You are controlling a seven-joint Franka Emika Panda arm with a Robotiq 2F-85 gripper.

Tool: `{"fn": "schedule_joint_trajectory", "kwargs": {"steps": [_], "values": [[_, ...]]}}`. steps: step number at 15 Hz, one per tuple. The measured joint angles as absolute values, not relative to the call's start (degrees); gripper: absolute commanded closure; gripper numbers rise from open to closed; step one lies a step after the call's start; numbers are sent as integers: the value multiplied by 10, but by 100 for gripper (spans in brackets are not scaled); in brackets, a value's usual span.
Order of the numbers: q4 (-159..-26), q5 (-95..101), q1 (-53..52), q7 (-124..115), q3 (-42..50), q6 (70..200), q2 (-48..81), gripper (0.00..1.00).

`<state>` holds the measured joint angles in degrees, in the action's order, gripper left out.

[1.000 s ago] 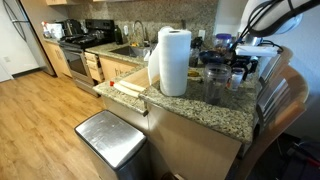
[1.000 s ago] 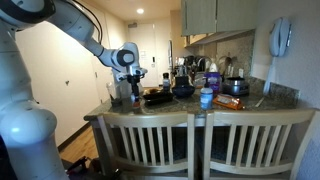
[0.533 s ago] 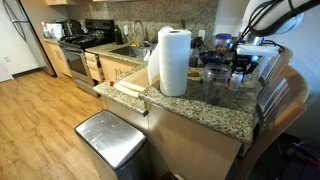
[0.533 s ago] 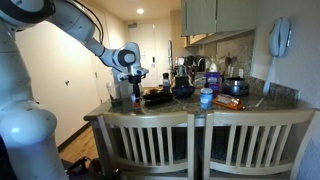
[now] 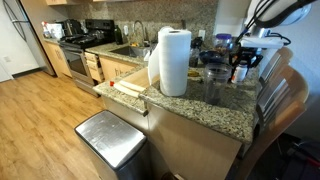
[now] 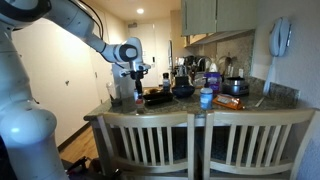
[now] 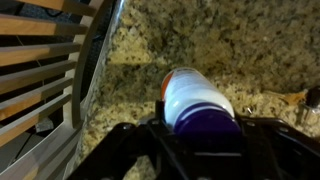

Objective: Pick the white bottle and the glass bottle and put them in the bowl

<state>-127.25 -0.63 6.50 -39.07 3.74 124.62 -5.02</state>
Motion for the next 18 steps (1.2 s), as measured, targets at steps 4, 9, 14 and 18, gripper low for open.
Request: {"fn": "schedule_joint_trajectory", "kwargs": {"steps": [4, 9, 14, 18], "values": [[-1249, 81, 74, -466, 39, 1243, -146, 70], [-1180, 159, 103, -531, 32, 1242, -202, 70], [-1061, 48, 102, -460, 59, 1215, -87, 70], [-998, 20, 99, -424, 63, 1185, -21, 70]]}}
